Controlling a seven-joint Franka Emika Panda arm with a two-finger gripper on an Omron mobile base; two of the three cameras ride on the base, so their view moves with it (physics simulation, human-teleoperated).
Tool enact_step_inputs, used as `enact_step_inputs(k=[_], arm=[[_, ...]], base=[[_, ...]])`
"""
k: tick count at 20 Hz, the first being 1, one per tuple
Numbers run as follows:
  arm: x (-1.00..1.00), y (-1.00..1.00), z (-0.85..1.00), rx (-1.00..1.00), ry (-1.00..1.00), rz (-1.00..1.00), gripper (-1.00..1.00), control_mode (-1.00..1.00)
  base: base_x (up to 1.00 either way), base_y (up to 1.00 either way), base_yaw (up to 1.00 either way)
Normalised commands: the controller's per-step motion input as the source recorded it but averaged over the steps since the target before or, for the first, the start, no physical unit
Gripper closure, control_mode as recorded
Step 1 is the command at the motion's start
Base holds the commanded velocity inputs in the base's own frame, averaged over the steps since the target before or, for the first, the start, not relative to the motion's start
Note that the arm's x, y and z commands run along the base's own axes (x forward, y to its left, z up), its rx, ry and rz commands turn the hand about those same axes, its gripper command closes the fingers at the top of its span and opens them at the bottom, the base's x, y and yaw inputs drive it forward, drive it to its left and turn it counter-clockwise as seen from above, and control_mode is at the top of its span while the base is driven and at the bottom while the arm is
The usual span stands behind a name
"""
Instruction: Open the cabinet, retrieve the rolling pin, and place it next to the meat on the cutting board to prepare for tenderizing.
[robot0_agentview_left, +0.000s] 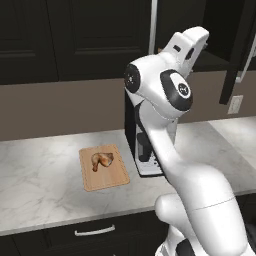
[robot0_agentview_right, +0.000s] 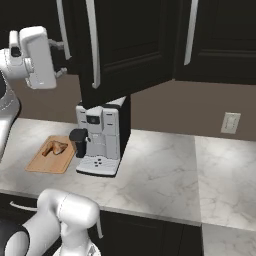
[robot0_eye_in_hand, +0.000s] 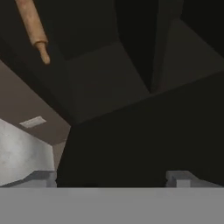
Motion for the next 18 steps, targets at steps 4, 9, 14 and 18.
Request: enact_step_inputs(k=[4, 9, 14, 18], arm=[[0.43, -0.30, -0.09, -0.04, 0.14, -0.20, -1.00, -1.00], [0.21, -0.42, -0.13, -0.01, 0.12, -0.19, -1.00, -1.00], [0.08, -0.51, -0.15, 0.00, 0.10, -0.18, -1.00, -1.00], [-0.13, -0.64, -0.15, 0.00, 0.04, -0.18, -1.00, -1.00]], base=[[0.00, 0.00, 0.00], [0.00, 0.00, 0.00], [0.00, 0.00, 0.00], [0.00, 0.00, 0.00]])
